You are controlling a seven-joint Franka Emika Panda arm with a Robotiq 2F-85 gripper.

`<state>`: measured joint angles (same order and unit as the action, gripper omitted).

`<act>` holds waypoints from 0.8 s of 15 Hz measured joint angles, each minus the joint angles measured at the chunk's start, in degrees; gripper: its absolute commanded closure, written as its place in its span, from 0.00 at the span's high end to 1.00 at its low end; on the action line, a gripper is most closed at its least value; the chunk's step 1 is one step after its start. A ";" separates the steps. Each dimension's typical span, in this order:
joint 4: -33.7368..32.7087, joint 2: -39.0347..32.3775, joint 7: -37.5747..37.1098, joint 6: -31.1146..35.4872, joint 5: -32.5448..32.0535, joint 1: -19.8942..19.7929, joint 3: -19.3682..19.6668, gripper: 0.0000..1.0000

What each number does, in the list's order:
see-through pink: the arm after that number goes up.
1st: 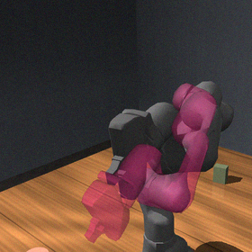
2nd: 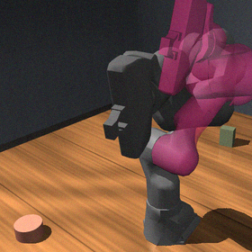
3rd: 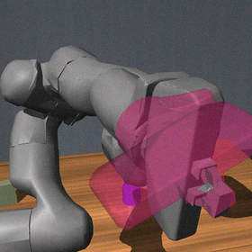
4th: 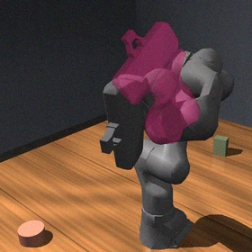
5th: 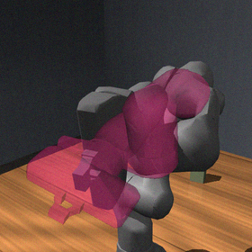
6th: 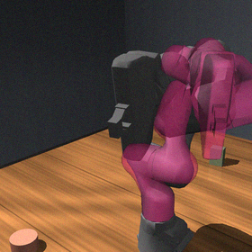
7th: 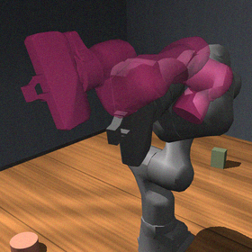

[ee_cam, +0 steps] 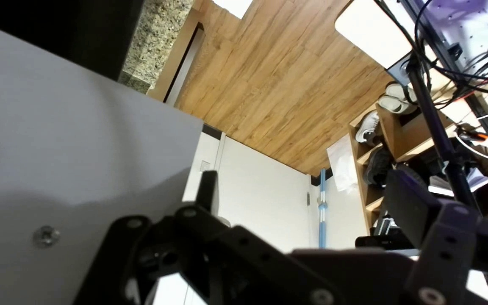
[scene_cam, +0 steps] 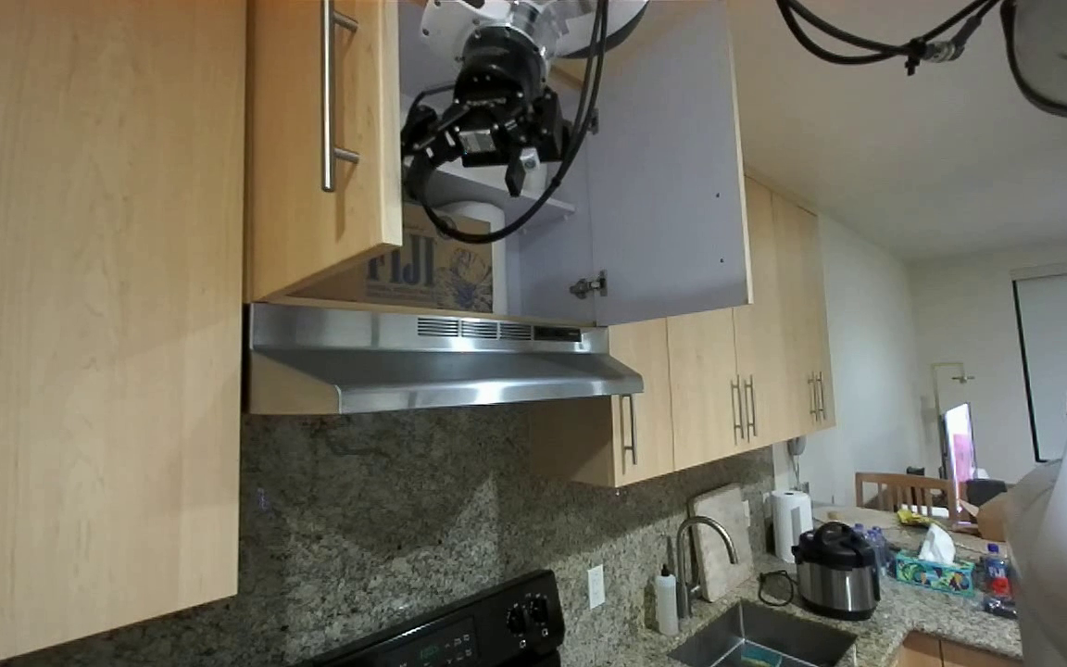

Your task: Open the left door of the kitchen cabinet

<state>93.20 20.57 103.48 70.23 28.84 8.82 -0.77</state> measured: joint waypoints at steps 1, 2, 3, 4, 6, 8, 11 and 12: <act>0.17 0.14 1.04 -0.19 -0.05 0.28 0.03 1.00; 0.18 0.27 2.15 -0.56 -0.04 0.48 0.14 1.00; 0.19 0.45 3.53 -0.84 0.15 0.57 0.32 1.00; 0.21 0.73 5.18 -1.01 0.47 0.65 0.63 1.00; 0.22 1.36 8.70 -2.04 1.59 0.92 1.58 1.00; 0.22 1.97 11.36 -2.71 3.44 1.09 2.79 1.00; 0.19 3.12 13.84 -2.24 7.26 0.93 5.25 1.00; 0.18 3.65 14.26 -1.59 8.48 0.67 6.11 1.00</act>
<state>93.38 24.22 117.74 68.65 37.32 9.49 5.34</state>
